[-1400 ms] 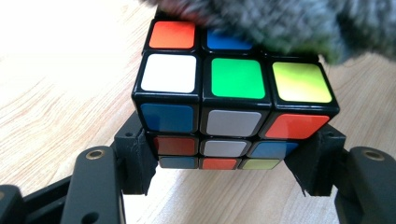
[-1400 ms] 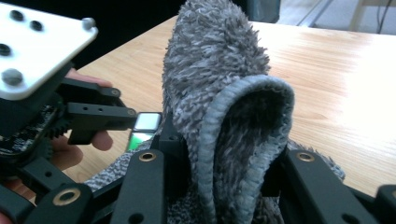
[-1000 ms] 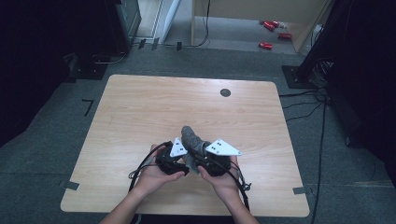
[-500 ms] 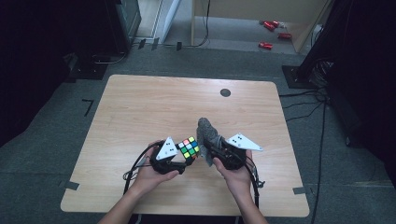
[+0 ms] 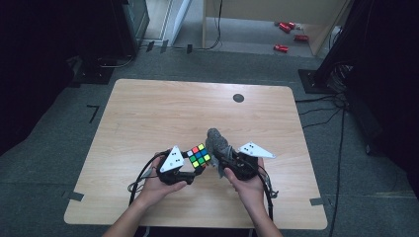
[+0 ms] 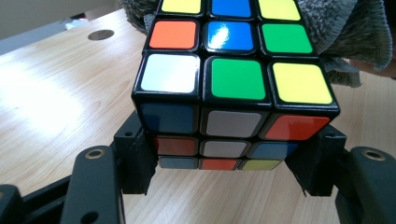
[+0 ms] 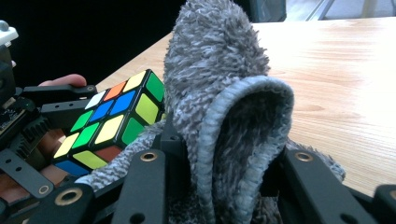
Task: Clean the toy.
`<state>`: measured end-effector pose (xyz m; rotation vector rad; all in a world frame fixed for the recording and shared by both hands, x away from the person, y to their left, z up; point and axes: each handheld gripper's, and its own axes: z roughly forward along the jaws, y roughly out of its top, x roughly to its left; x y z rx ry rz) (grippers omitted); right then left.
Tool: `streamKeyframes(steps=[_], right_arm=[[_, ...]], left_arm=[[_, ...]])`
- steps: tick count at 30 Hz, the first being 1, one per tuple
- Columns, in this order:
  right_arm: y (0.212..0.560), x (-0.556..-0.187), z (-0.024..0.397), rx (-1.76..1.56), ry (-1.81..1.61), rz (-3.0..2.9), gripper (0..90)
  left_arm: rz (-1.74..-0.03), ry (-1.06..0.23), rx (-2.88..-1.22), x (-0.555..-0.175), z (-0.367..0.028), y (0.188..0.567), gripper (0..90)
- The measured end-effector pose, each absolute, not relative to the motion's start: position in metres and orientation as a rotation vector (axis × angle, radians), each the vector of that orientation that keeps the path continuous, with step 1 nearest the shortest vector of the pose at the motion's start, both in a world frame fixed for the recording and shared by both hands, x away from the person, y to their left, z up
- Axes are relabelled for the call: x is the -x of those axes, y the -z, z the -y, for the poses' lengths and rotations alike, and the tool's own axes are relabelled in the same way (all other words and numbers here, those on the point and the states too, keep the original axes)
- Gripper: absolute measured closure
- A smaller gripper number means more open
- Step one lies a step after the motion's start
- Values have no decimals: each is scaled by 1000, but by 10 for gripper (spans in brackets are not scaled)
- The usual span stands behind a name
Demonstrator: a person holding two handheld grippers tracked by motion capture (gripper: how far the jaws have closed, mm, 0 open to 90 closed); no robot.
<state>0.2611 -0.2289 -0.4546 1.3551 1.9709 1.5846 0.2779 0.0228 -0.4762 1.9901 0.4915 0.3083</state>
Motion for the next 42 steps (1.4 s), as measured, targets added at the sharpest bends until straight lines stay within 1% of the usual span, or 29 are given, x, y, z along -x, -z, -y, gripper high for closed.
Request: streamKeyframes(steps=[1,3,8,11,17,25,28,34,37,42], right_arm=[[452,-260,228,-1351,-1586,-1972,653],[447,-257,227,-1334,-1604,-1961,653],[441,-255,226,-1308,-1625,-1951,652],[449,-259,226,-1335,-1609,-1965,653],[455,-261,227,-1357,-1568,-1991,655],[436,-253,225,-1288,-1636,-1959,654],[438,-254,225,-1290,-1638,-1957,654],[456,-261,228,-1375,-1600,-1995,654],[454,-261,228,-1364,-1587,-2007,654],[443,-258,232,-1338,-1685,-1984,652]], left_arm=[[-487,-285,-1986,-278,-24,477,349],[-486,-279,-1977,-277,-25,476,348],[-478,-303,-1983,-275,-22,476,345],[-463,-326,-1983,-274,-23,474,348],[-473,-308,-1979,-277,-25,474,349],[-423,-316,-2009,-272,-19,477,351],[-419,-321,-2012,-271,-18,476,351],[-435,-308,-1993,-275,-25,473,351],[-432,-305,-2001,-275,-24,475,351],[-412,-295,-2031,-272,-17,478,351]])
